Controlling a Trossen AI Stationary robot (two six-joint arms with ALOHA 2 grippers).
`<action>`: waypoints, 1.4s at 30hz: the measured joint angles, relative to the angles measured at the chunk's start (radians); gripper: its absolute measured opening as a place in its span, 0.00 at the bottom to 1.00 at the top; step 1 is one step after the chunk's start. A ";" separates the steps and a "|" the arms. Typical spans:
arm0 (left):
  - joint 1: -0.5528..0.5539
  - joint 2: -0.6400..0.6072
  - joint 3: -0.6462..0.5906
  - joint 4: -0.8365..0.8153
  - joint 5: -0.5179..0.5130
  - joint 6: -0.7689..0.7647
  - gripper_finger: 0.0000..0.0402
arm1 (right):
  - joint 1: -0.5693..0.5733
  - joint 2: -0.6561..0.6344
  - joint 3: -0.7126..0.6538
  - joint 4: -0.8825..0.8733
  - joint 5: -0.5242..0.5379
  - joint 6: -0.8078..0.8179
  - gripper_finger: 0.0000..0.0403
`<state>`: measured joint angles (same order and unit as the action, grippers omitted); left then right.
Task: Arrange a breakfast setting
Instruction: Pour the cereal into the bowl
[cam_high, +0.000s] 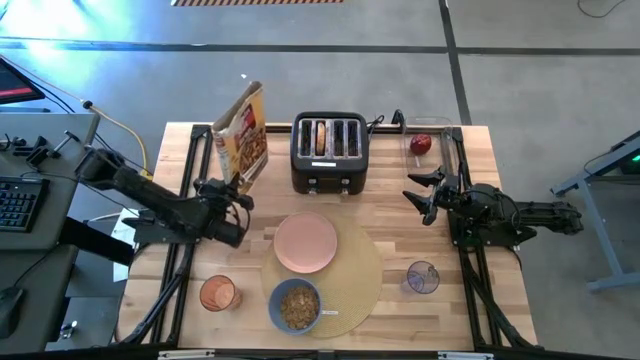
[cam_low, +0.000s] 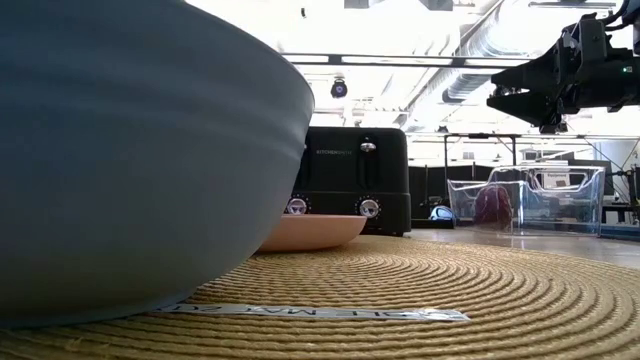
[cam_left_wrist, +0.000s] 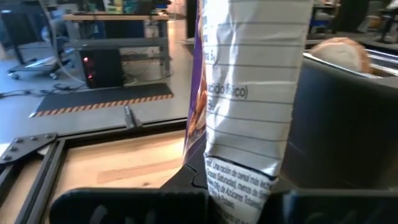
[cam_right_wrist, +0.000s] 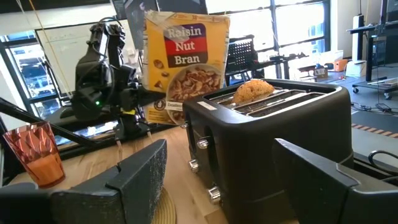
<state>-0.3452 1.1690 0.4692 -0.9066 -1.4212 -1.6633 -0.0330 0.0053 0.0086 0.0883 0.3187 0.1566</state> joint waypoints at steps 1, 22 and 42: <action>0.013 0.000 -0.005 0.014 0.000 0.007 0.01 | 0.000 0.000 0.000 0.000 0.000 0.000 0.70; 0.265 0.123 -0.010 0.168 0.070 0.089 0.01 | 0.000 0.000 0.000 -0.013 0.000 0.000 0.70; 0.286 0.343 -0.010 0.229 0.095 -0.141 0.16 | 0.000 0.000 0.000 -0.025 0.000 0.000 0.70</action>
<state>-0.0589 1.5120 0.4595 -0.6777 -1.3263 -1.8042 -0.0330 0.0051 0.0085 0.0630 0.3183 0.1566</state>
